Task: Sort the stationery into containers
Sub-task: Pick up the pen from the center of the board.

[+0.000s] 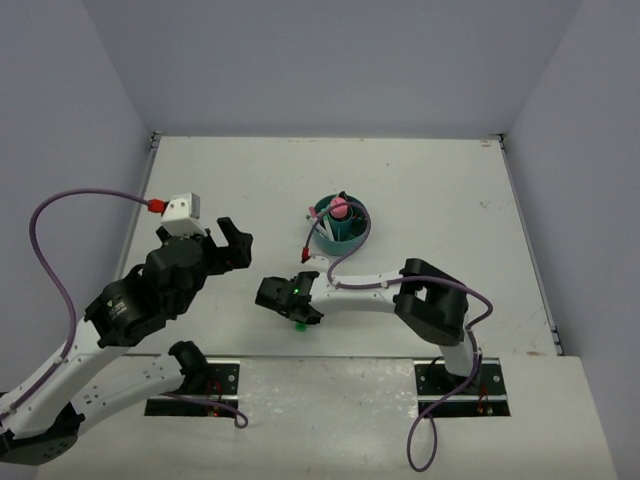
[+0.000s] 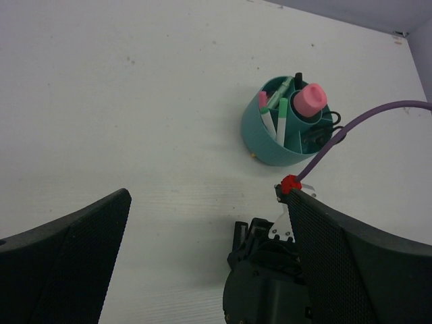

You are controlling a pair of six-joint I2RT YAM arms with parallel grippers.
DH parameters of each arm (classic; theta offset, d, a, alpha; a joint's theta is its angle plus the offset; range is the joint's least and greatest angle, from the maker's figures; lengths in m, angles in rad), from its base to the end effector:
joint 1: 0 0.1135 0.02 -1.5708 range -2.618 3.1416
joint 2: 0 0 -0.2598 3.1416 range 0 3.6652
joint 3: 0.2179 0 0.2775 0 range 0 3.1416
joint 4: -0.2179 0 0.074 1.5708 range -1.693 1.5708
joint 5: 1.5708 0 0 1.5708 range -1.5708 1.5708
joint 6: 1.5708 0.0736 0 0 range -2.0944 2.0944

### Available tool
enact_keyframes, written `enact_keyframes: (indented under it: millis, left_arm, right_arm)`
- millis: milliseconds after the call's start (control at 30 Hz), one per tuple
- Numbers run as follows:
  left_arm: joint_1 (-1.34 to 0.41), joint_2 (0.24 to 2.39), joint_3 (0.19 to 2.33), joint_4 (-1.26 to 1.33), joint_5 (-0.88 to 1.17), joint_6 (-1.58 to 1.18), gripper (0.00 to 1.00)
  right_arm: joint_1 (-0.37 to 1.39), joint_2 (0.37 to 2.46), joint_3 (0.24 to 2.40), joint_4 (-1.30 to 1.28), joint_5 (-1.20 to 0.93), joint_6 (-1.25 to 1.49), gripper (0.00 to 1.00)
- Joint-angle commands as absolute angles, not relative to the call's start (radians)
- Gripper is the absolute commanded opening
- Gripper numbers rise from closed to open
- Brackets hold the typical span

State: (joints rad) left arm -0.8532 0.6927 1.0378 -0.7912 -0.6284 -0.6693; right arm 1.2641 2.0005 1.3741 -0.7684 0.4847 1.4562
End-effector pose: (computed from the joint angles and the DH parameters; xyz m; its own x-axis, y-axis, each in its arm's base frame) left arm 0.1478 -0.1036 0.3699 -0.3843 -0.3230 -0.8649 0.0285 0.9322 -0.3608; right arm 0.1557 0.3779 0.1025 -0.8475 0.2353 -0.4758 0.2017 0.9719 0.1215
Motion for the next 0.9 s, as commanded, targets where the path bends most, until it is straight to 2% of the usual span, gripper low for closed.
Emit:
enact_keyframes:
  millis: [0, 100, 333, 500, 667, 867]
  left_arm:
    - [-0.852, 0.690, 1.039, -0.746, -0.614, -0.656, 1.00]
    - [-0.851, 0.700, 1.012, -0.714, -0.577, -0.654, 1.00]
    - [-0.851, 0.779, 0.967, -0.658, -0.494, -0.678, 1.00]
    - [-0.850, 0.812, 0.894, -0.440, -0.201, -0.686, 1.00]
    - [-0.850, 0.873, 0.860, -0.276, 0.058, -0.708, 1.00]
    - [-0.850, 0.951, 0.790, -0.092, 0.243, -0.775, 1.00]
  right_arm:
    - [1.291, 1.962, 1.286, -0.699, 0.505, 1.415, 0.00]
    - [1.314, 1.905, 1.242, -0.672, 0.591, 1.315, 0.00]
    - [1.346, 1.608, 0.963, -0.350, 0.612, 0.952, 0.00]
    - [1.386, 1.390, 0.808, -0.213, 0.645, 0.739, 0.00]
    - [1.393, 1.208, 0.732, -0.209, 0.713, 0.705, 0.00]
    - [1.394, 1.023, 0.656, -0.153, 0.710, 0.657, 0.00]
